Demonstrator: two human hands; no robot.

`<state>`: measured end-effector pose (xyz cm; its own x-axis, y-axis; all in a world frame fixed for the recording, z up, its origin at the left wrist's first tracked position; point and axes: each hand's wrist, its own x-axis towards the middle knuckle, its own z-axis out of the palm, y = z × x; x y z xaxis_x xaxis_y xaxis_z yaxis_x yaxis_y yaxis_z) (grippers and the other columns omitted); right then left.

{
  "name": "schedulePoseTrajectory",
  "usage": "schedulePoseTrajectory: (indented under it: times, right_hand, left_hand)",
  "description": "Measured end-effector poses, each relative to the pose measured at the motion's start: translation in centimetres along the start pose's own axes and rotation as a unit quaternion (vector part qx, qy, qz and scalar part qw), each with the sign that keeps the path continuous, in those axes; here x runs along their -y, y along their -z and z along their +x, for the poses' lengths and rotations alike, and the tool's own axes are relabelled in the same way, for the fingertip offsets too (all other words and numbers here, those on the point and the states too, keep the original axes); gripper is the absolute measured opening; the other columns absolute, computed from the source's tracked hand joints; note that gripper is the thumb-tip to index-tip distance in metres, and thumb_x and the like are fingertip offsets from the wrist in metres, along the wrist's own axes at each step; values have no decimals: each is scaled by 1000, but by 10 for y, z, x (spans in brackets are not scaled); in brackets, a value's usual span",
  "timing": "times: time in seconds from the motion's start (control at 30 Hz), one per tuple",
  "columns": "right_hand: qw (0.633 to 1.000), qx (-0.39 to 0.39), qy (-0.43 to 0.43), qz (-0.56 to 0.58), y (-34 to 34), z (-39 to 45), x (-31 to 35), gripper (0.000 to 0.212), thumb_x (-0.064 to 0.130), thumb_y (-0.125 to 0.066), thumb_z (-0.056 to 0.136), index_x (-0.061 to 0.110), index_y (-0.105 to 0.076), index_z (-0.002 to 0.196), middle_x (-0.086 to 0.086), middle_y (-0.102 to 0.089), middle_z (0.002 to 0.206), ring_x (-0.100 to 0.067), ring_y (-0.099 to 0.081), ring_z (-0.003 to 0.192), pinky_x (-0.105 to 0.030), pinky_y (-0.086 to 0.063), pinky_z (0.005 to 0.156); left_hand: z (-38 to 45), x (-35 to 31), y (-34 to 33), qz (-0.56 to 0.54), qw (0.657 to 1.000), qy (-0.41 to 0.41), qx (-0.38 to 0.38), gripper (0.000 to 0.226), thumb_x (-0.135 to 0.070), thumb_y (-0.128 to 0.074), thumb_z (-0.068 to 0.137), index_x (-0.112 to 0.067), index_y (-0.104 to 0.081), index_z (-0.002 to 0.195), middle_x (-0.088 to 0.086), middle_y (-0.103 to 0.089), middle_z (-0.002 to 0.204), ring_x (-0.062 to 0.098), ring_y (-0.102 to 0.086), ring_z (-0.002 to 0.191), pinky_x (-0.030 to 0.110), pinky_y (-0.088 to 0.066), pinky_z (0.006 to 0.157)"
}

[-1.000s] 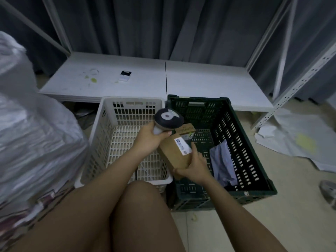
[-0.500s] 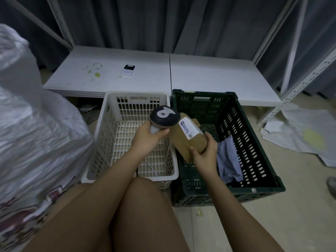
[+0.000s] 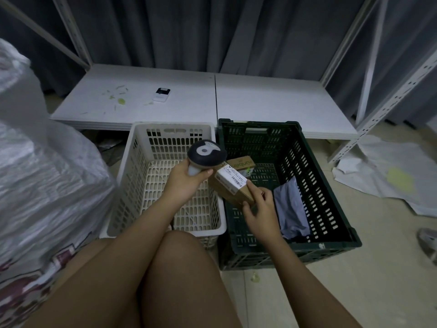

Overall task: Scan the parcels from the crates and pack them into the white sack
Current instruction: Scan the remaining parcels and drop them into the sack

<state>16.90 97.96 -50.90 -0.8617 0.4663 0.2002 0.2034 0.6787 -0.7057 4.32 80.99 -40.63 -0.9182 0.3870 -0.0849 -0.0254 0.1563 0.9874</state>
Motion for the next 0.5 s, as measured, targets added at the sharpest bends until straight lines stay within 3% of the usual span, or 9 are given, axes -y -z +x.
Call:
schedulePoseTrajectory:
  times: [0.13,0.23,0.37,0.5]
  right_hand:
    - [1000,-4,5,23,6,1,-1,57,9,-55,94,21,-38,147,-5,-42,129,-8,-44,108,-29,-47,90]
    - [999,-38,2,20,13,12,0,58,4,-60,90,10,-39,144,-5,-47,133,-5,-42,115,-21,-39,94]
    - [998,-59,10,-18,24,35,1,48,-6,-63,82,1,-51,128,-14,-50,123,-24,-51,111,-13,-32,84]
    - [998,-58,16,-23,32,51,3,50,-10,-61,79,3,-52,126,-13,-48,122,-22,-49,111,-24,-39,90]
  left_hand:
    - [-3,-2,1,19,1000,0,23,31,-12,-71,84,-20,-58,111,-11,-61,95,-4,-55,82,5,-42,67]
    - [-4,-8,4,35,998,7,57,31,-13,-70,84,-18,-60,113,-11,-63,94,-6,-56,81,4,-43,64]
    - [-8,-14,7,35,995,22,90,26,-11,-67,86,-17,-59,110,-11,-62,86,-2,-56,75,2,-42,54]
    - [-9,-17,10,66,990,38,121,24,-13,-67,87,-17,-59,109,-7,-63,83,3,-58,73,4,-43,51]
